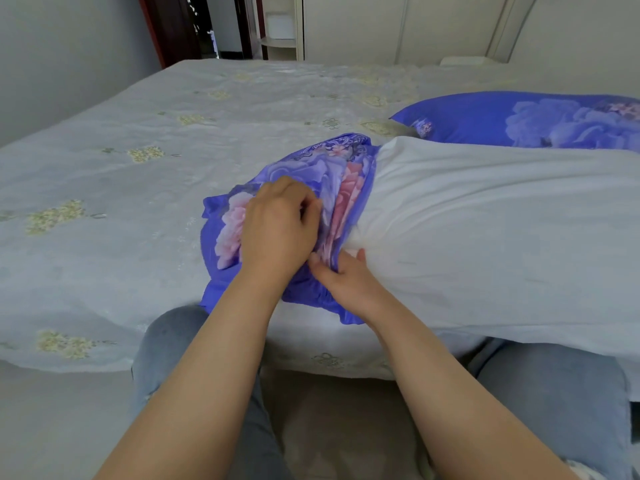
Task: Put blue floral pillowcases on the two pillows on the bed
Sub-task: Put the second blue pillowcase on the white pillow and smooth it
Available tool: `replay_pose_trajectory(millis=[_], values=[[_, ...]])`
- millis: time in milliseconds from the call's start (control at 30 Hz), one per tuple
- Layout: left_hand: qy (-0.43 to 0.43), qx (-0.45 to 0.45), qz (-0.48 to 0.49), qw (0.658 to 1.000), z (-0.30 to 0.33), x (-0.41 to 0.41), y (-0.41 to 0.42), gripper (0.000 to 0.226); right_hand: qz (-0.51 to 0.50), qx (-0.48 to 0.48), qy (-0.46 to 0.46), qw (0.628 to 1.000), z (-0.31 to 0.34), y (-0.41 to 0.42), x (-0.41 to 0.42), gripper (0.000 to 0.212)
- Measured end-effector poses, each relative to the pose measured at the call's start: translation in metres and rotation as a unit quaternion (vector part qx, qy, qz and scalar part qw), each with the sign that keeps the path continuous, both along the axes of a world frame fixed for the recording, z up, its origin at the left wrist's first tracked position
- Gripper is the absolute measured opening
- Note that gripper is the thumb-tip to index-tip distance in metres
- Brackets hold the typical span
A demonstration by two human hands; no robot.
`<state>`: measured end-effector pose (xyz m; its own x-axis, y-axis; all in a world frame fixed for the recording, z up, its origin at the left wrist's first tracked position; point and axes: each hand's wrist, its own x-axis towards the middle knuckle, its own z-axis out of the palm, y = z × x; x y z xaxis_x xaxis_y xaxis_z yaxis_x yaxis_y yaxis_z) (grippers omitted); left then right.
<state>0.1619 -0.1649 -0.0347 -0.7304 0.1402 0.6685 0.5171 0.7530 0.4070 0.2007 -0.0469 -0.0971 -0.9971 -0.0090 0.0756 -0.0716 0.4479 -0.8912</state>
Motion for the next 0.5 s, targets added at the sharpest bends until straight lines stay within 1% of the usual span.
replay_pose_trajectory(millis=[67,100,133,233,333,400,467,500], values=[[-0.075,0.071,-0.048,0.993,0.01,0.002,0.014,0.013,0.026,0.009,0.008,1.0,0.006,-0.001,0.001,0.03],[-0.117,0.098,-0.07,0.986,0.012,0.003,0.02,0.012,0.033,0.003,-0.006,0.999,0.007,-0.001,0.0,0.028],[-0.146,0.104,-0.087,0.98,0.013,0.005,0.026,0.011,0.034,-0.006,-0.015,0.999,0.01,-0.001,0.0,0.024],[-0.195,0.061,-0.112,0.973,0.007,0.009,0.033,0.01,0.014,-0.061,-0.019,0.998,0.013,-0.002,-0.003,0.014],[-0.232,0.07,-0.118,0.963,-0.001,0.005,0.026,0.013,-0.009,-0.112,-0.015,0.994,0.007,-0.006,-0.006,0.002],[-0.202,0.062,-0.098,0.972,-0.009,0.003,0.016,0.017,-0.024,-0.166,-0.01,0.986,0.0,-0.009,-0.011,0.014],[-0.129,0.044,-0.06,0.989,-0.02,-0.001,0.003,0.017,-0.069,-0.186,0.002,0.98,-0.009,-0.011,-0.018,0.023],[-0.099,0.027,-0.022,0.995,-0.026,-0.002,-0.006,0.018,-0.091,-0.191,0.002,0.977,-0.012,-0.012,-0.021,0.027]])
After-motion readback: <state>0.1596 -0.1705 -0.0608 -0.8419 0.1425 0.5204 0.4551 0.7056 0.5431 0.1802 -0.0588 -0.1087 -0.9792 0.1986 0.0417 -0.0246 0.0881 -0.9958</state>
